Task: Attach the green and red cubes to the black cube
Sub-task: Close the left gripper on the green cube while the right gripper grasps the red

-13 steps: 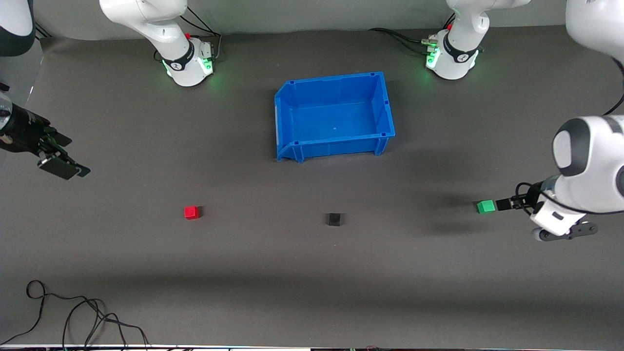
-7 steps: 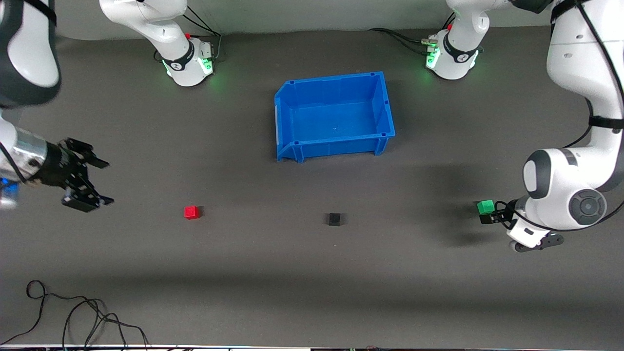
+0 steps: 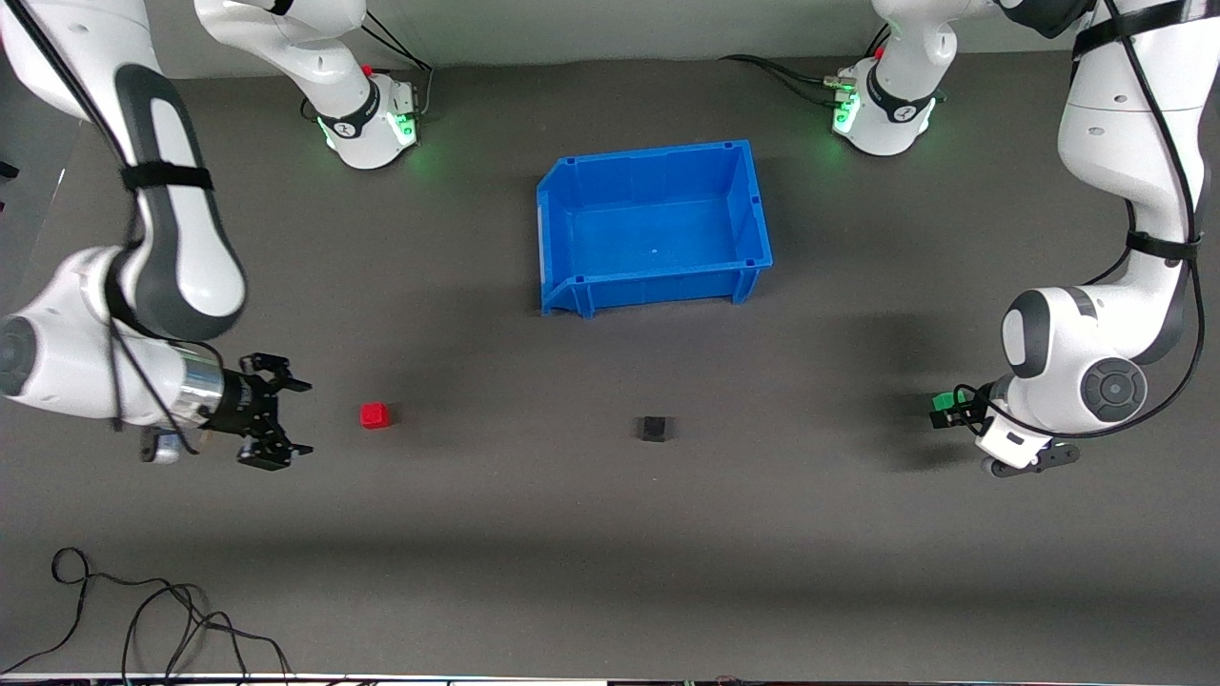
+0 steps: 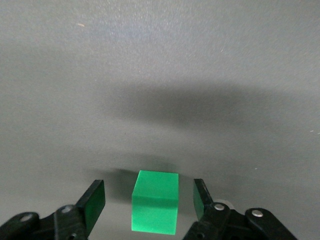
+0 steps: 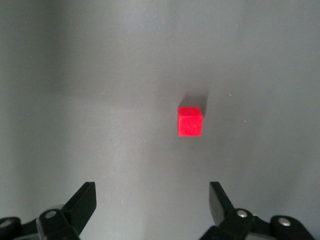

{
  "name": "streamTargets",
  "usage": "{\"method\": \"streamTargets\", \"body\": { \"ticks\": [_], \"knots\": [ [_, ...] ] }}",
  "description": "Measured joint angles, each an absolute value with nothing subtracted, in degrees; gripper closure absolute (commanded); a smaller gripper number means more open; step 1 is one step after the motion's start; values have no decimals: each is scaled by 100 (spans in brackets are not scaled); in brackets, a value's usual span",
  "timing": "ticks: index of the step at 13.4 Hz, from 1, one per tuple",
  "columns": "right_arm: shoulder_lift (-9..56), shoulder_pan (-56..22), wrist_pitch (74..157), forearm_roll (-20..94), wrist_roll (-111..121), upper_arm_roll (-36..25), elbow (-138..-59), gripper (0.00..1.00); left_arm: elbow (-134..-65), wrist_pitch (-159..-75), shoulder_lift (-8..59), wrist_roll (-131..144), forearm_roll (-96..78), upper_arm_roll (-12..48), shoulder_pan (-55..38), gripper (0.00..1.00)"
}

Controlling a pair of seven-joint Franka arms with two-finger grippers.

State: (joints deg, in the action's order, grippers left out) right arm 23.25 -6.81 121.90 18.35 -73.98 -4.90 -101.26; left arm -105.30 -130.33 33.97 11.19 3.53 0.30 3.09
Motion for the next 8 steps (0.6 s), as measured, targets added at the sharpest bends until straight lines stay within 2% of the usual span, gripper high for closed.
{"method": "streamTargets", "body": {
  "ticks": [4, 8],
  "knots": [
    [2810, -921, 13286, 1976, -7398, -480, -10679, 0, -10534, -13126, 3543, 1121, 405, 53, 276, 23],
    [3258, -918, 13691, 1977, -7394, -486, -10719, 0, -10519, -13133, 3552, 1121, 492, 54, 271, 36]
  ]
}}
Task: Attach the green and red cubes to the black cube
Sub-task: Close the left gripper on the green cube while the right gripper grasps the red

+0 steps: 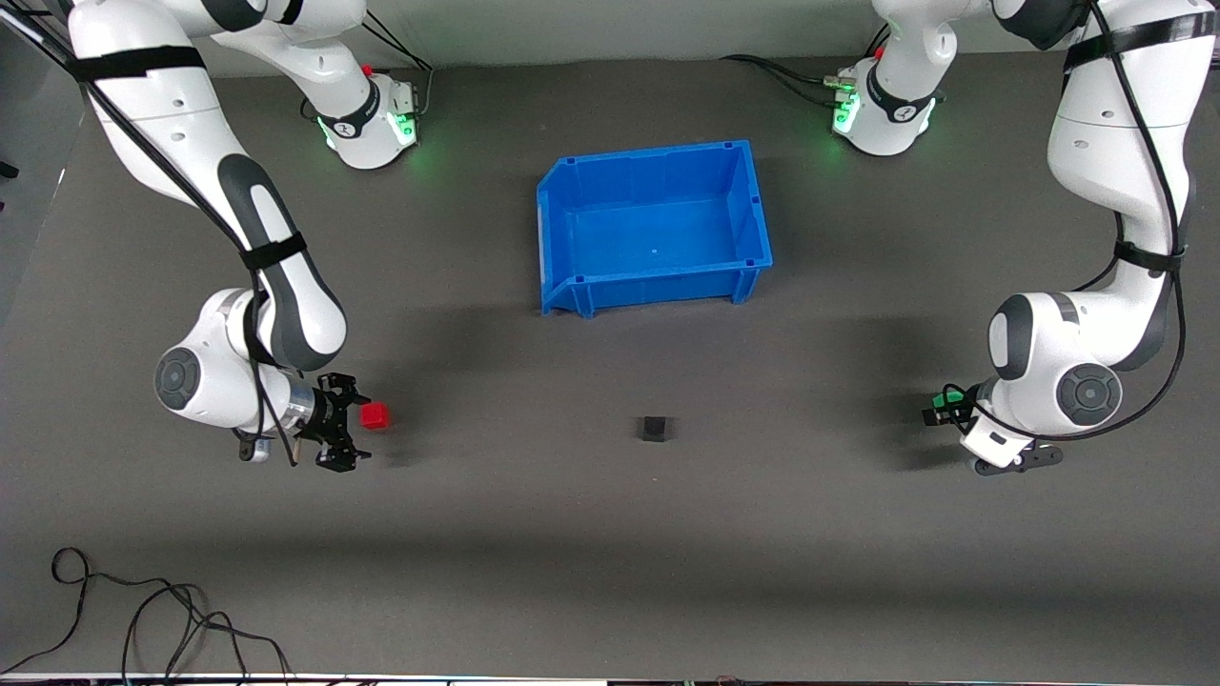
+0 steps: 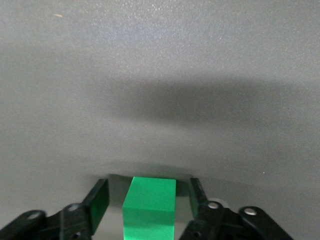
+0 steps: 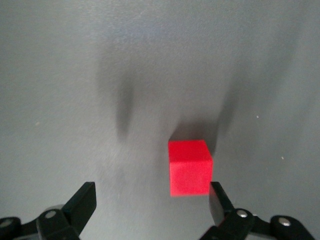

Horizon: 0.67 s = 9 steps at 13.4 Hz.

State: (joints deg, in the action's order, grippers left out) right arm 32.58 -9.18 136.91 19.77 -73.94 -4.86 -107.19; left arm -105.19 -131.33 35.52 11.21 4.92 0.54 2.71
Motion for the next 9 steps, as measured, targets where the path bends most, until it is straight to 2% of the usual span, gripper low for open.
{"method": "streamTargets", "body": {
  "ticks": [5, 7, 9],
  "knots": [
    [3389, -917, 13833, 1977, -7372, -487, -10795, 0, -10505, -13153, 3553, 1122, 498, 54, 271, 42],
    [3384, -917, 13834, 1977, -7371, -487, -10794, 0, -10499, -13156, 3568, 1122, 499, 54, 271, 51],
    [3341, -917, 13841, 1977, -7371, -487, -10777, 0, -10472, -13158, 3593, 1129, 499, 53, 271, 67]
  ]
}}
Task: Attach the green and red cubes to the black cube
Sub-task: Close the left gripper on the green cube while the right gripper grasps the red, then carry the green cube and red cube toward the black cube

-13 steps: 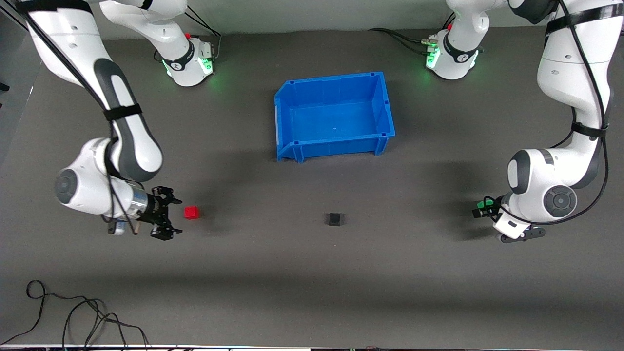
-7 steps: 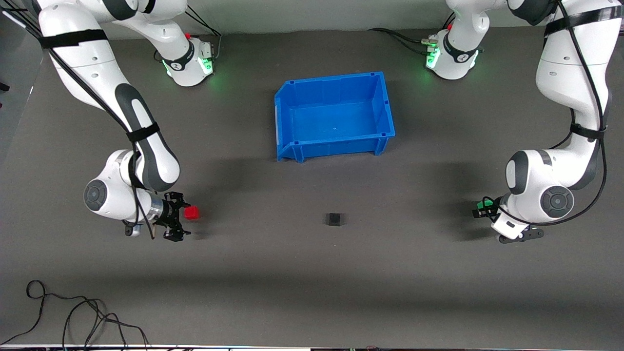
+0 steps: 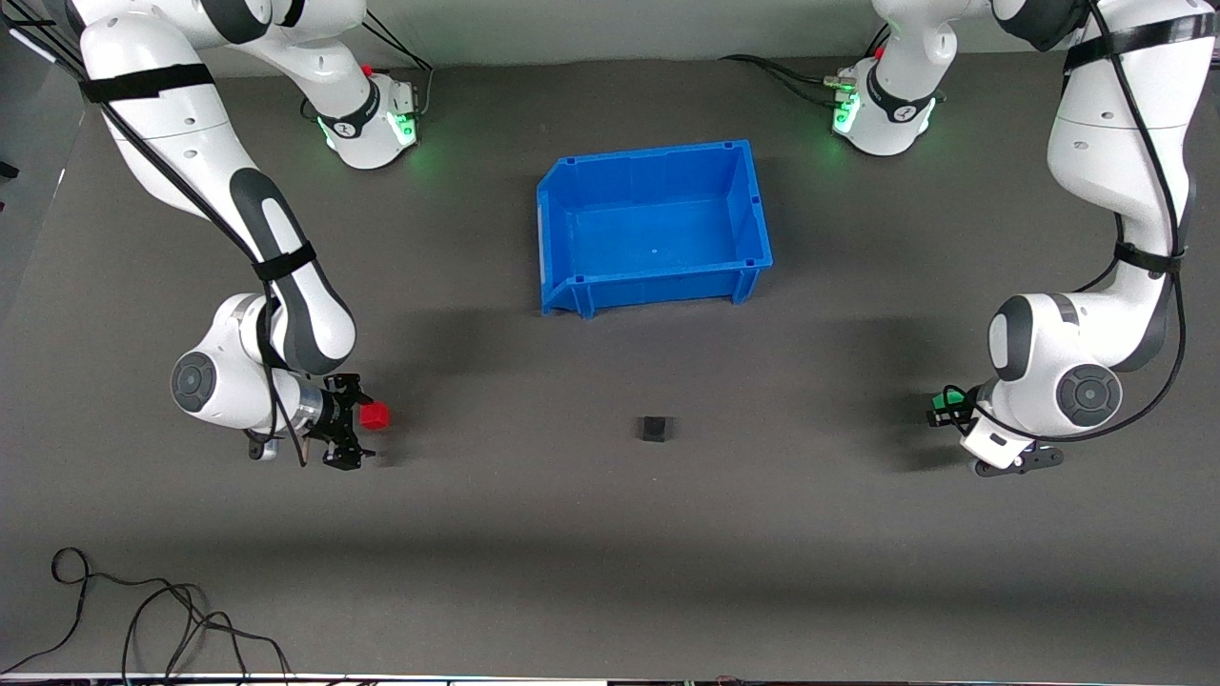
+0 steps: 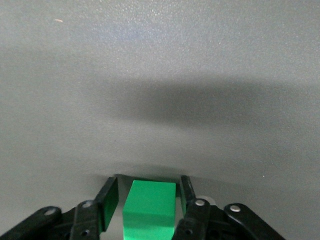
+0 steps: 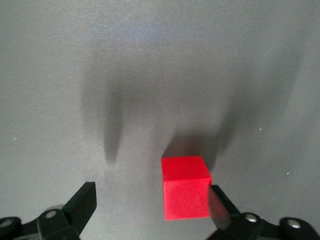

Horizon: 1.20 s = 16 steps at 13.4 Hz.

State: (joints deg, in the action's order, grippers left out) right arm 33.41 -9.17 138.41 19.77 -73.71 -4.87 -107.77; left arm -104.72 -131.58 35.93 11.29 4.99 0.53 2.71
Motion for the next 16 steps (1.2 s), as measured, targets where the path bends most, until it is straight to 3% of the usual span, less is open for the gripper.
{"method": "streamTargets", "body": {
  "ticks": [4, 8, 9, 11, 13, 16],
  "knots": [
    [3231, -918, 13416, 1977, -7366, -487, -10634, 0, -10431, -13157, 3600, 1134, 499, 56, 271, 96],
    [3322, -917, 13253, 1977, -7304, -489, -10699, 1, -10008, -12717, 3597, 1367, 489, 68, 271, 100],
    [3372, -914, 13254, 1977, -7268, -498, -10708, 10, -9758, -12344, 3592, 1666, 488, 91, 269, 100],
    [3447, -886, 13256, 1977, -7110, -517, -10711, 55, -9151, -11526, 3578, 2279, 349, 145, 237, 100],
    [3472, -857, 13257, 1977, -6985, -539, -10711, 70, -8707, -11117, 3545, 2858, -274, 168, 184, 100],
    [3468, -844, 13257, 1978, -6947, -548, -10687, 74, -8561, -11052, 3516, 3970, -490, 184, 115, 100]
  ]
}}
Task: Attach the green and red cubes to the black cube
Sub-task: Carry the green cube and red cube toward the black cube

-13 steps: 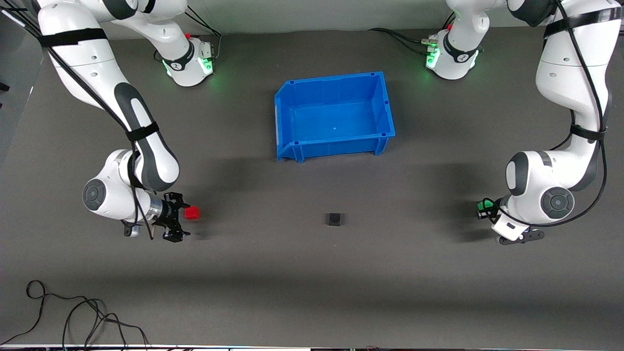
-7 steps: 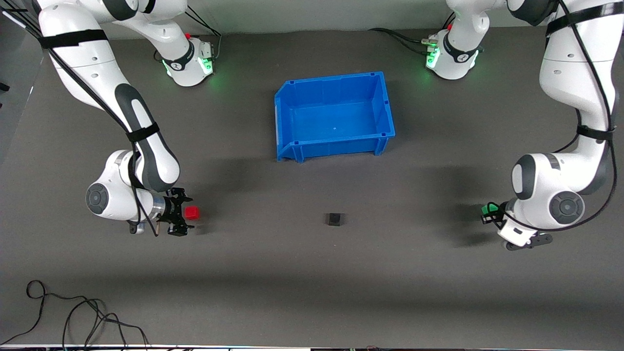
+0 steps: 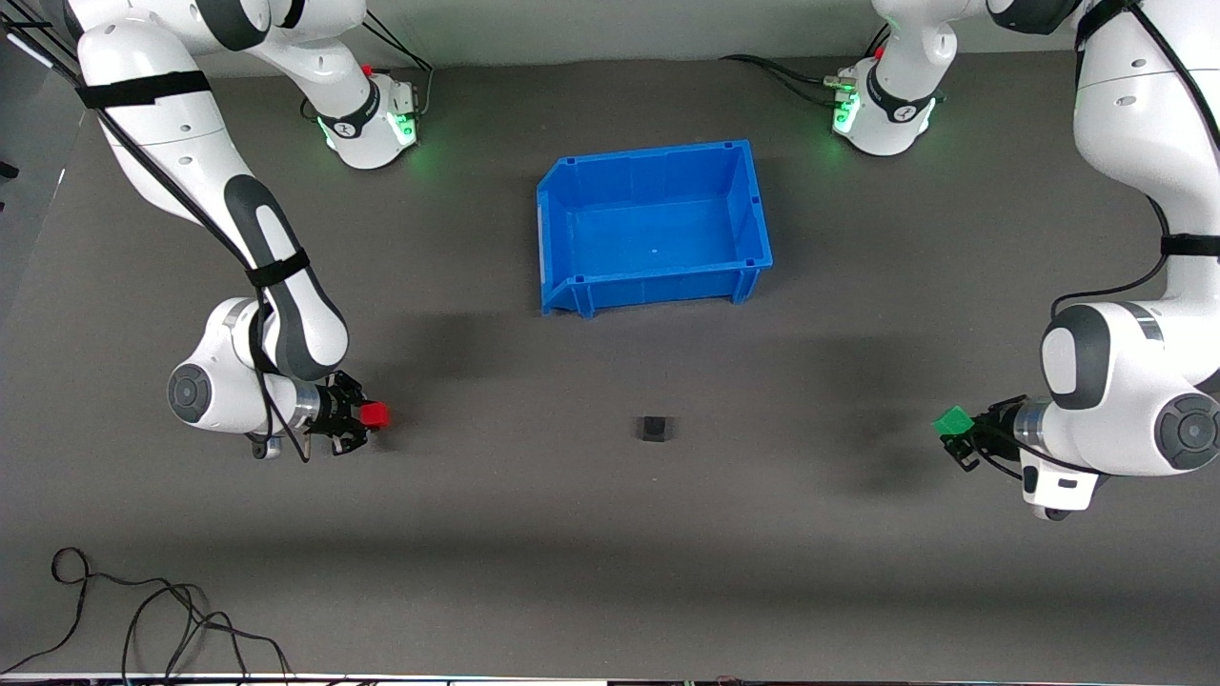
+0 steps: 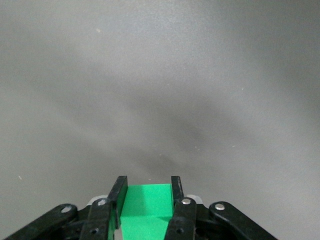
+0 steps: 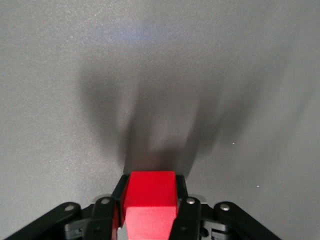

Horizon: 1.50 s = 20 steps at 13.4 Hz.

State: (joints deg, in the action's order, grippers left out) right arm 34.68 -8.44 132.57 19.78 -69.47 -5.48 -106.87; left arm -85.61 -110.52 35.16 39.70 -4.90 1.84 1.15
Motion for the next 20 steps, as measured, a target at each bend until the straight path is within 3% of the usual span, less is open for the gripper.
{"method": "streamTargets", "body": {
  "ticks": [8, 14, 20],
  "knots": [
    [3326, -1016, 12922, 1997, -7234, -491, -10206, 74, -8555, -11068, 3517, 6145, -516, 205, -400, 100],
    [3404, -2049, 12865, 2001, -8906, -458, -9519, 75, -8559, -11095, 3544, 7922, -595, 224, -969, 100],
    [4188, -3242, 13426, 2002, -11060, -445, -8676, 76, -8697, -12382, 3932, 10486, -615, 238, -1875, 100]
  ]
}}
